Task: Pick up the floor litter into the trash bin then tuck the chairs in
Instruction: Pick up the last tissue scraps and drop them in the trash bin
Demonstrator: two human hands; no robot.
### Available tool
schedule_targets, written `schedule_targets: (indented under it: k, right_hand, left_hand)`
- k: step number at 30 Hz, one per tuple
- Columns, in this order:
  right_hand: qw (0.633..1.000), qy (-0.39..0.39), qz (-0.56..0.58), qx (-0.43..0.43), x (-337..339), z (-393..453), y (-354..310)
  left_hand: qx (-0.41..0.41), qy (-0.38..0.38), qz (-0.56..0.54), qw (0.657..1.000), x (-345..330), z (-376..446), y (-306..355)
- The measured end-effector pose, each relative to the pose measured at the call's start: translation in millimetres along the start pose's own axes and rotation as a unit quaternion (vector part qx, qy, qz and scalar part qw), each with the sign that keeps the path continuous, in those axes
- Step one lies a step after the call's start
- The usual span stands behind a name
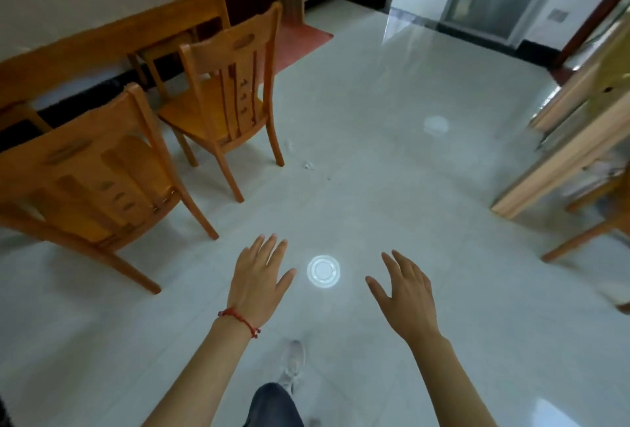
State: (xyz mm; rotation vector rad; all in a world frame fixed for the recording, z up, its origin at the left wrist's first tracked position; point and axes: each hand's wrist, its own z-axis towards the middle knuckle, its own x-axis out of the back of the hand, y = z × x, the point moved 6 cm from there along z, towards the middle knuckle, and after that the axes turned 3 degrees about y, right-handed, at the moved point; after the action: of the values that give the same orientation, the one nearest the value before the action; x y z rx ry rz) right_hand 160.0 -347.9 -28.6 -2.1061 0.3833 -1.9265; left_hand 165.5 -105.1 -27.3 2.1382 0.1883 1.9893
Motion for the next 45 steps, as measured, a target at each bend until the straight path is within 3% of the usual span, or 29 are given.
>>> schedule_targets:
  k: [11,22,34,45]
  right_hand:
    - [0.991,0.017,0.022,-0.131,1,85,30]
    - [0.974,0.041,0.043,-0.219,28,158,121]
    - [0.973,0.050,0.046,-0.219,96,303,253]
    - [0.974,0.054,0.046,-0.214,129,470,321]
  left_hand:
    - [-0.114,-0.021,0.000,0.993,-9,157,15]
    - [-0.215,-0.053,-0.002,0.975,-46,280,120]
    - [-0.208,-0.052,-0.027,0.976,-60,433,260]
    - [-0.191,-0.067,-0.026,0.979,-77,599,317]
